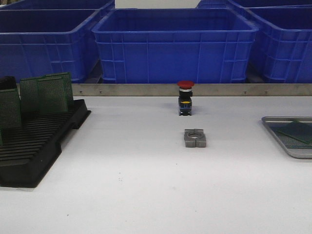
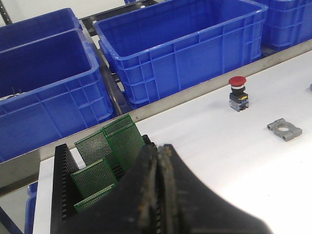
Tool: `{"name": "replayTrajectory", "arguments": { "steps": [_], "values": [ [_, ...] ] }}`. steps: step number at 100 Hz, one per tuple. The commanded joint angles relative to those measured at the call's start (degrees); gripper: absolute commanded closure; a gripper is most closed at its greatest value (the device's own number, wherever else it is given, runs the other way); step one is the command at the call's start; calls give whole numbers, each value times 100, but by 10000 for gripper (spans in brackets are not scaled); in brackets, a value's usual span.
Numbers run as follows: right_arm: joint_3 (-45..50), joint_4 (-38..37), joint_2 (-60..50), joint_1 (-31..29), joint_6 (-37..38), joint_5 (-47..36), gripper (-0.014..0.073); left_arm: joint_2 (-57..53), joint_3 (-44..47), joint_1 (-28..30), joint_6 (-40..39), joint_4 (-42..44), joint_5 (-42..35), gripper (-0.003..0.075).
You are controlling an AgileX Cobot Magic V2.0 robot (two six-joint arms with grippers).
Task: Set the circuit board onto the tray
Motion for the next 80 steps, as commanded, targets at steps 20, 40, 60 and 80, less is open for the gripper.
{"name": "replayTrajectory", "arguments": {
  "steps": [20, 40, 60, 80],
  "values": [
    [-130, 120, 48, 13, -58, 80, 701, 35, -154, 10, -14, -177, -312, 741],
    [-130, 120, 48, 13, -58, 80, 701, 35, -154, 10, -14, -177, -312, 741],
    [-130, 120, 48, 13, -58, 105, 701, 35, -49, 22, -241, -353, -2668, 741],
    [-130, 120, 48, 13, -58, 144, 701, -155, -26, 22, -241, -3406, -6346, 741]
  ]
}}
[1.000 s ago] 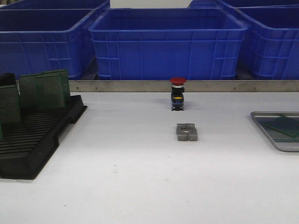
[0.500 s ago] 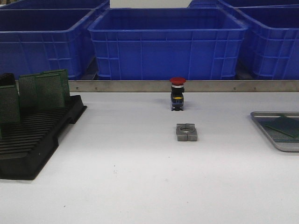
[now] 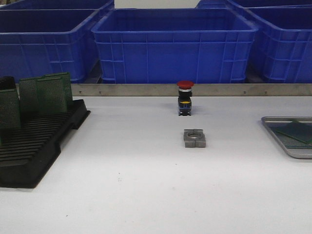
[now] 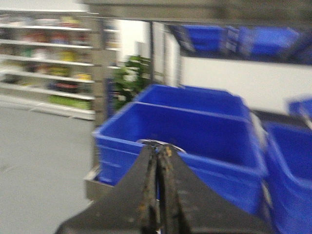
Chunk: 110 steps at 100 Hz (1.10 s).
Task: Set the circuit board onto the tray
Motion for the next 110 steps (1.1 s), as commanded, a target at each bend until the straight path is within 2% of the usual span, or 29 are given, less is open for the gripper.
{"name": "replayTrajectory", "arguments": {
  "steps": [1, 8, 13, 17, 21, 26, 31, 43, 46, 55, 70, 75, 82, 92, 97, 103, 110],
  "values": [
    [-130, 120, 48, 13, -58, 34, 701, -87, -145, 12, -79, -1553, -2076, 741],
    [-130, 120, 48, 13, -58, 34, 701, -216, -145, 12, -79, -2195, -3477, 741],
    [-130, 120, 48, 13, -58, 34, 701, -285, -135, 12, -79, -2282, -4375, 741],
    [-130, 120, 48, 13, -58, 40, 701, -361, -84, 12, -79, -2166, -4748, 741],
    [-130, 120, 48, 13, -58, 40, 701, -444, -14, 12, -79, -1912, -4691, 741],
    [-130, 120, 48, 13, -58, 45, 701, -579, 123, 12, -79, -1456, -4245, 741],
    [-130, 120, 48, 13, -58, 48, 701, -665, 348, 12, -79, -646, -3600, 741],
    [-130, 120, 48, 13, -58, 86, 701, -787, 803, 23, -93, 2564, -2302, 741],
    [-130, 120, 48, 13, -58, 96, 701, -802, 865, 47, -93, 3062, -2185, 741],
    [-130, 120, 48, 13, -58, 103, 701, -882, 987, 161, -93, 3822, -1605, 741],
    [-130, 120, 48, 13, -58, 142, 701, -1104, 1307, 516, -414, 4328, -669, 741],
    [-130, 120, 48, 13, -58, 142, 701, -1251, 1515, 640, -1019, 4477, -388, 741],
    [-130, 120, 48, 13, -58, 142, 701, -1503, 1820, 801, -2577, 4925, 23, 741],
    [-130, 120, 48, 13, -58, 142, 701, -2009, 2289, 889, -4276, 5495, 420, 741],
    [-130, 120, 48, 13, -58, 141, 701, -2238, 2244, 889, -4860, 5603, 1366, 741],
    [-130, 120, 56, 13, -58, 167, 701, -2197, 2259, 889, -5565, 5903, 1914, 741],
    [-130, 120, 56, 13, -58, 176, 701, -2216, 2259, 865, -6025, 6382, 2436, 741]
  ]
}}
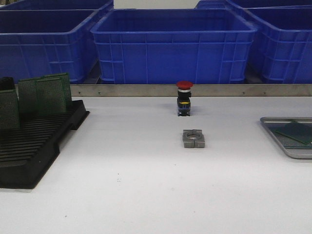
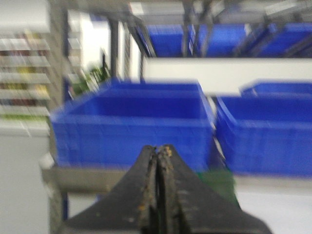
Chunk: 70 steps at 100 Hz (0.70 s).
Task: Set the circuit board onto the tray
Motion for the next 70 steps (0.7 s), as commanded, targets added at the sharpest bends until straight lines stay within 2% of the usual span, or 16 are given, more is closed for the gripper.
{"name": "replayTrajectory", "arguments": {
  "steps": [1, 12, 39, 70],
  "values": [
    [-134, 120, 65, 13, -50, 45, 701, -171, 275, -17, -934, 645, 506, 741],
    [-134, 120, 65, 13, -50, 49, 701, -171, 275, -110, -947, 751, 892, 741],
    [-134, 120, 65, 13, -50, 49, 701, -171, 275, -324, -971, 967, 1235, 741],
    [-134, 120, 65, 13, -50, 49, 701, -171, 275, -324, -974, 1043, 1187, 741]
  ]
}}
